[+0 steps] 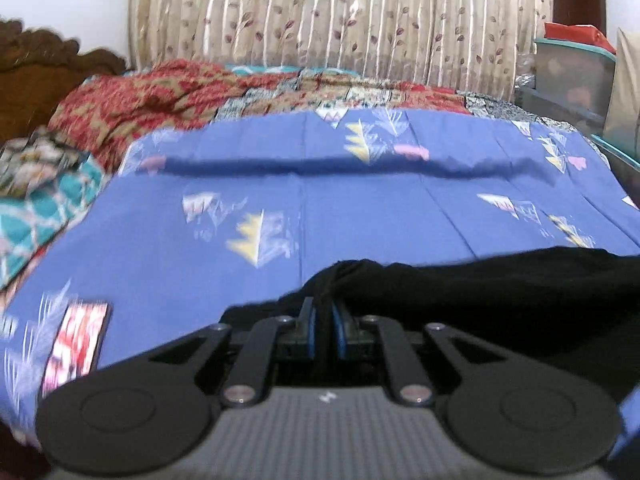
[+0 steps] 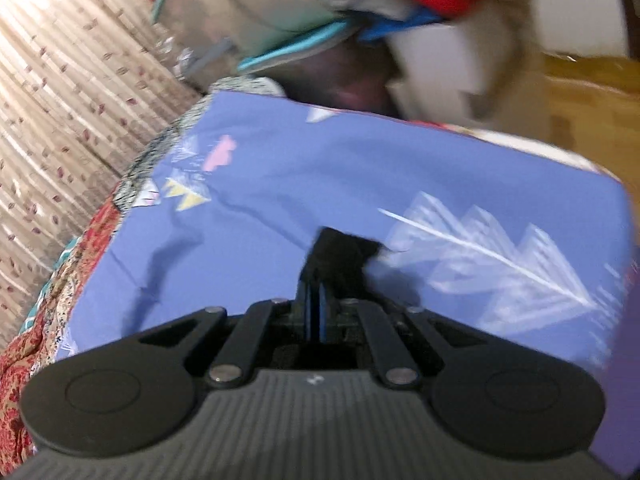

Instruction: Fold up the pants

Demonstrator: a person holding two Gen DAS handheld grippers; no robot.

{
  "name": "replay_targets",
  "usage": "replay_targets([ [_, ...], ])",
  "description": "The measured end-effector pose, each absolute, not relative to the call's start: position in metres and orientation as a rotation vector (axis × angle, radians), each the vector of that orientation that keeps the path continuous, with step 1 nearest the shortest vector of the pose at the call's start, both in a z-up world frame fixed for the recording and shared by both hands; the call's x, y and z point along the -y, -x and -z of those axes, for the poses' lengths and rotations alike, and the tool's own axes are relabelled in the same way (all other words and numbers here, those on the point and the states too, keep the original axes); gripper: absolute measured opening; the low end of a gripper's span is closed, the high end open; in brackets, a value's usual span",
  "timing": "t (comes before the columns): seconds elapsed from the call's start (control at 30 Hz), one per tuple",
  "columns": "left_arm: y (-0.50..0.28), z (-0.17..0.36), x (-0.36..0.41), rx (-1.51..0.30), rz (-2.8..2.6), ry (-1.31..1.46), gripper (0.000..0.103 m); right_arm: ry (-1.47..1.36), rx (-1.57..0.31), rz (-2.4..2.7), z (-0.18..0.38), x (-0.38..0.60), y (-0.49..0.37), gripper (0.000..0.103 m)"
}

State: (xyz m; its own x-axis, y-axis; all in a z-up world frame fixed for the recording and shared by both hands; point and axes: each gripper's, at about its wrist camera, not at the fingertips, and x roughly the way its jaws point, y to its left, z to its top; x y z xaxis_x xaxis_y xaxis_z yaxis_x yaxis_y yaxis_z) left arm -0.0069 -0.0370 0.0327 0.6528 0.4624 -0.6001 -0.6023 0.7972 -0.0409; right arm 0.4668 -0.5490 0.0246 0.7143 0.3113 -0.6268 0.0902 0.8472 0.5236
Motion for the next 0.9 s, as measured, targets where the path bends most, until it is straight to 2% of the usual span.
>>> replay_targets([
  [0.23, 0.048, -0.002, 0.07, -0.675, -0.619, 0.378, 0.009, -0.574, -0.867, -0.03, 0.032, 0.578, -0.428, 0.008],
  [0.33, 0.048, 0.008, 0.081, -0.718, -0.591, 0.35, 0.013, -0.521, -0.905, 0.06, 0.043, 0.576, -0.427, 0.022],
  [0.37, 0.05, 0.008, 0.085, -0.72, -0.58, 0.339, 0.014, -0.517, -0.889, 0.083, 0.042, 0.577, -0.428, 0.036],
  [0.4, 0.053, 0.006, 0.088, -0.713, -0.569, 0.331, 0.018, -0.514, -0.859, 0.105, 0.036, 0.577, -0.424, 0.042],
  [0.43, 0.057, 0.004, 0.089, -0.7, -0.556, 0.331, 0.02, -0.506, -0.816, 0.131, 0.029, 0.575, -0.42, 0.042],
  [0.47, 0.062, 0.002, 0.09, -0.683, -0.547, 0.34, 0.024, -0.492, -0.776, 0.133, 0.021, 0.57, -0.416, 0.042],
  [0.57, 0.08, -0.002, 0.08, -0.621, -0.515, 0.452, 0.046, -0.415, -0.697, -0.017, -0.006, 0.542, -0.406, 0.041],
  [0.67, 0.099, -0.004, 0.06, -0.545, -0.494, 0.594, 0.055, -0.288, -0.669, -0.287, -0.027, 0.486, -0.391, 0.042],
  [0.77, 0.113, 0.002, 0.037, -0.499, -0.514, 0.709, 0.078, -0.118, -0.685, -0.631, -0.038, 0.408, -0.366, 0.047],
  [0.9, 0.129, 0.022, 0.008, -0.443, -0.495, 0.905, 0.094, 0.174, -0.707, -1.041, -0.028, 0.289, -0.303, 0.05],
])
